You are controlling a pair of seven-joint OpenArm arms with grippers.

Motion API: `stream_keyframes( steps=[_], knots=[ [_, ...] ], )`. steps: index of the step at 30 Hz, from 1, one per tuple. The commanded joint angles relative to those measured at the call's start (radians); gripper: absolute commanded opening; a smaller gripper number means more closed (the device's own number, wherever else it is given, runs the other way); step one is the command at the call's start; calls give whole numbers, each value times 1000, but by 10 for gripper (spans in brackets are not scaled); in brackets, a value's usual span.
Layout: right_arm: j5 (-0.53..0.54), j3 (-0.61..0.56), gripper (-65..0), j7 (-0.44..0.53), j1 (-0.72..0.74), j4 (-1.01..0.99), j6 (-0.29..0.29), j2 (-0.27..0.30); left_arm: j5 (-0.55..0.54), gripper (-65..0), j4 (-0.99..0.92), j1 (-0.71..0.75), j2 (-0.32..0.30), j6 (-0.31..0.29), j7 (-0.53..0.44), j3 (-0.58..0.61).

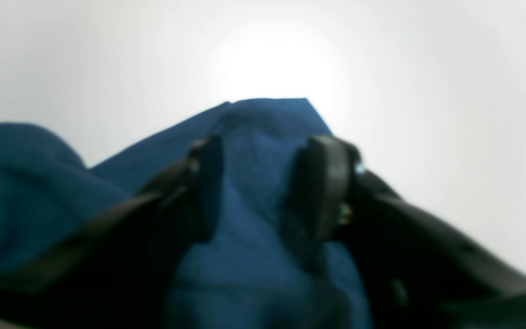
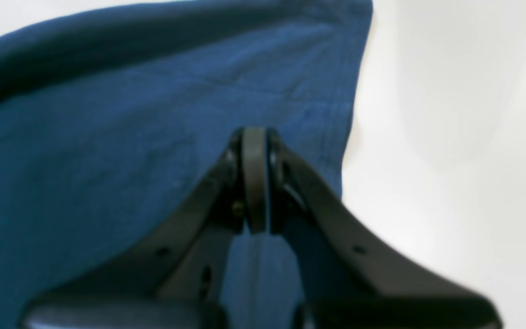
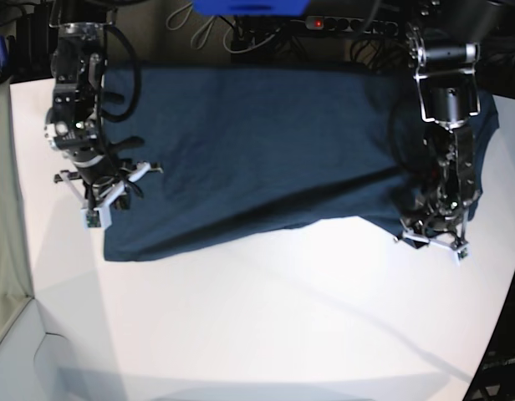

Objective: Layout the t-shirt on the table in an organized manner, then fold the t-shirt properly
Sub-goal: 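Slide the left gripper along the shirt edge toward the hem and pull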

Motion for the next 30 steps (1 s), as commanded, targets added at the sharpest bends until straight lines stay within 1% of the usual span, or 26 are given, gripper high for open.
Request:
stream_keyframes(
  steps=[1, 4, 5, 7, 10, 14, 17, 26, 30],
  knots=[
    [3, 3, -650, 20, 12, 20, -3, 8, -8, -450, -6, -6, -6, 4, 42, 0],
    [3, 3, -650, 20, 12, 20, -3, 8, -8, -627, -6, -20, -5, 4, 40, -2],
    [3, 3, -650, 20, 12, 20, -3, 8, -8, -650, -7, -30, -5, 4, 40, -2],
    [3, 3, -650, 20, 12, 20, -3, 8, -8, -640, -9, -38, -5, 4, 40, -2],
    [3, 3, -650, 20, 12, 20, -3, 8, -11, -650, 5, -43, -5, 4, 36, -9],
    [3, 3, -650, 20, 12, 20, -3, 8, -14, -648, 22, -78, -6, 9, -56, -9],
    [3, 3, -650, 20, 13, 20, -3, 8, -16, -648, 19, -128, -6, 12, -93, -9],
    [3, 3, -650, 19, 27, 20, -3, 8, -10, -648, 14, -294, -11, 12, -95, -5],
    [3, 3, -650, 19, 24, 20, -3, 8, -8, -648, 7, -329, -10, 13, -96, -8]
  ],
)
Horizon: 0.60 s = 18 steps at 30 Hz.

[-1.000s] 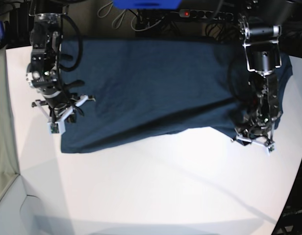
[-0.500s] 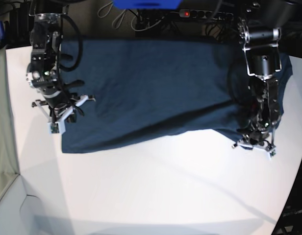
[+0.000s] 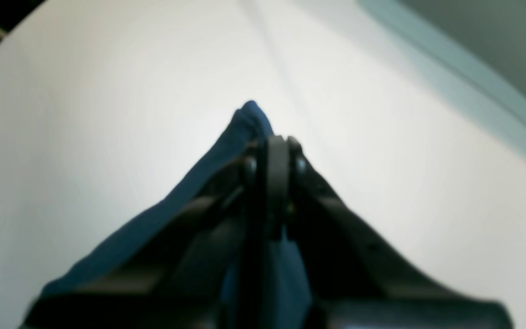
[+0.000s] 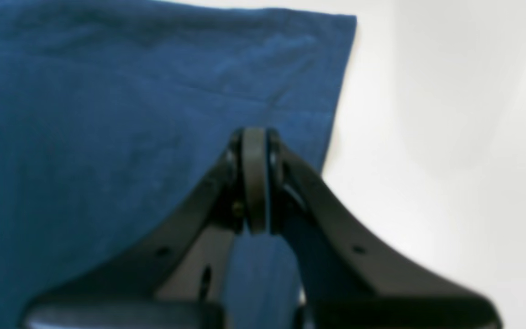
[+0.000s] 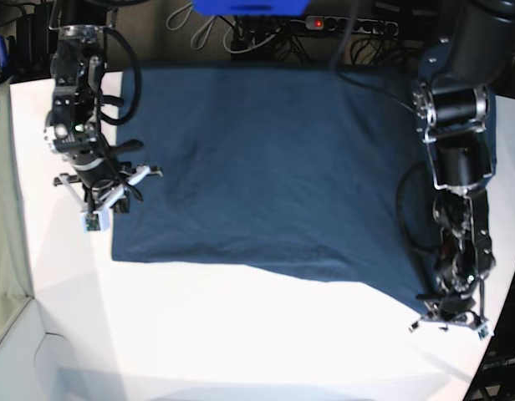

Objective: Layout the t-shirt on the table in an organized manner, then fold the t-shirt properly
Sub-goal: 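Slide the left gripper along the shirt edge toward the hem and pull, then move the left gripper back to the shirt's collar corner and grasp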

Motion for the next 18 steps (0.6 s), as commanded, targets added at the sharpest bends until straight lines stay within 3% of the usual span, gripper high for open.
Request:
stream_keyframes(
  steps=[1, 3, 11, 18],
  knots=[
    [3, 3, -650, 23, 11, 20, -3, 8, 1, -648, -1, -47, -13, -6, -38, -4],
    [3, 3, -650, 23, 11, 20, -3, 8, 1, -648, -58, -78, -14, -6, -61, -4],
    [3, 3, -650, 23, 6, 20, -3, 6, 1, -646, -296, -128, -14, -8, -319, 4],
    [3, 2, -650, -5, 5, 20, -3, 11, 1, -623, -383, -160, -16, -14, -311, 4]
  ],
)
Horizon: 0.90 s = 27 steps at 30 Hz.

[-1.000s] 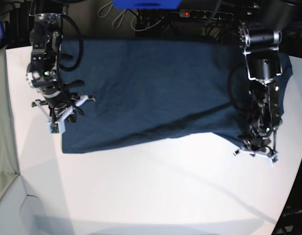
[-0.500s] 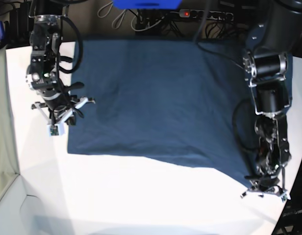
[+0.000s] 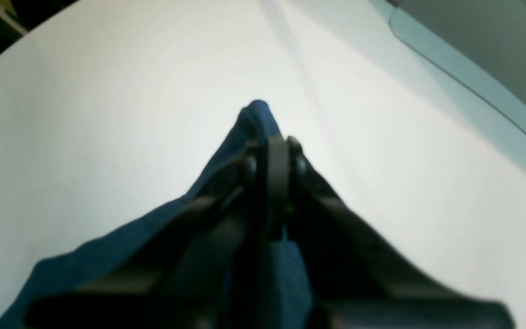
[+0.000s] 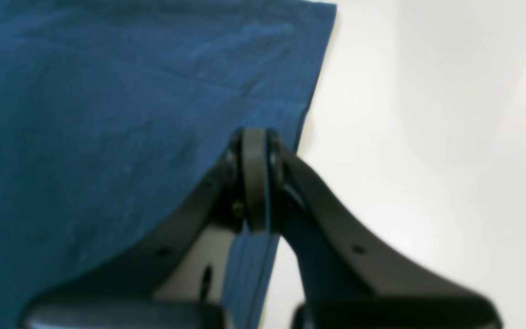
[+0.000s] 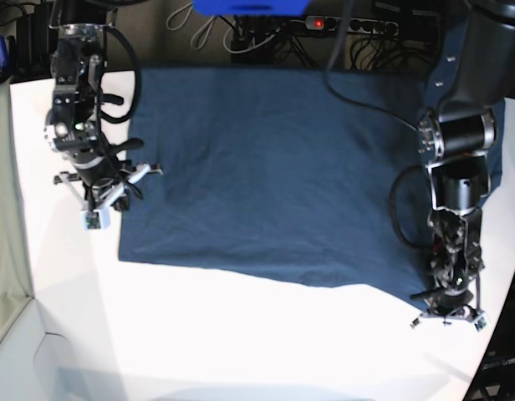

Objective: Layout the t-shirt on the table in an organized manner, then fold the t-shirt properly
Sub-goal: 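Move the left gripper back to the shirt's collar corner and grasp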

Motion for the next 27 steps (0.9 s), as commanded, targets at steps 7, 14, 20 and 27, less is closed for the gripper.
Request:
stream_keyframes(
  steps=[7, 14, 20, 27],
  knots=[
    [3, 2, -650, -28, 13, 21, -3, 11, 0, -399, 17, -31, -43, -4, 86, 0],
    [3, 2, -650, -28, 13, 21, -3, 16, -20, -390, 115, 24, -65, -4, 175, -14],
    [3, 2, -650, -28, 23, 20, -3, 40, -149, -410, 606, 312, -17, -3, 425, -80],
    [3, 2, -650, -27, 55, 20, -3, 40, -157, -415, 1019, 596, 127, -3, 568, -78]
  ],
)
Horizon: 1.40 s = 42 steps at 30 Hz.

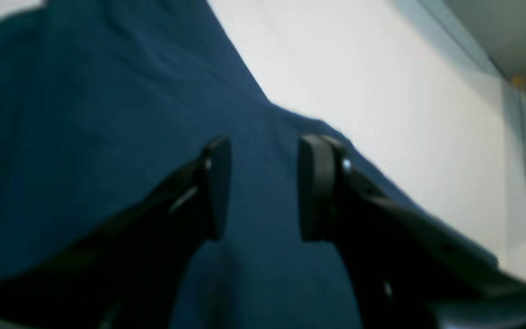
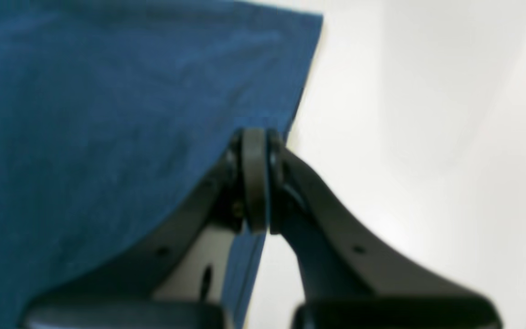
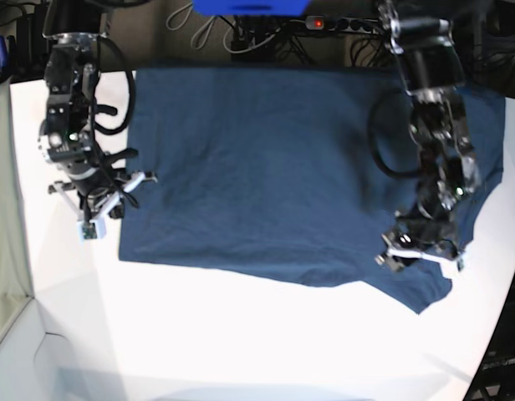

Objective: Layout the t-shirt on the table in an organized manner, then fold the t-shirt properly
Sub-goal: 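Move the left gripper back to the shirt's collar corner and grasp, then lift the shirt with both grippers and swing it toward the left gripper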

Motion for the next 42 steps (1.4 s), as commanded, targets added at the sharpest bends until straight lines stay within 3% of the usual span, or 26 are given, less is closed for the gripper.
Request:
stream_keyframes(
  steps=[1, 7, 11, 13, 16, 28, 31, 37, 42],
  knots=[
    [-1, 5, -650, 16, 21, 20, -3, 7, 0, -416, 39, 18, 1, 3, 4, -5],
    [-1, 5, -650, 16, 72, 3, -3, 6, 2, -443, 87, 169, 24, 3, 59, -5],
    [-1, 5, -650, 15, 98, -28, -3, 7, 2, -589, 82, 236, 15, 3, 56, -14],
    [-1, 5, -650, 15, 98, -28, -3, 7, 2, -650, 79, 250, -27, 3, 51, -14],
    [-1, 5, -650, 15, 95, -28, -3, 1, 2, -641, 1, 233, -51, 3, 45, -14],
    [-1, 2, -650, 15, 40, -26, -3, -20, 2, -650, -416, 15, -206, -3, -165, -34],
    [-1, -64, -650, 16, 40, -29, -3, -25, 2, -650, -473, -60, -228, -5, -171, -34],
    [-1, -186, -650, 24, 55, -29, -3, -26, -11, -650, -307, -115, -222, -6, -64, -42],
    [-2, -257, -650, 24, 143, -83, -3, -26, 0, -650, -43, 5, -193, 1, 45, -68]
  ],
)
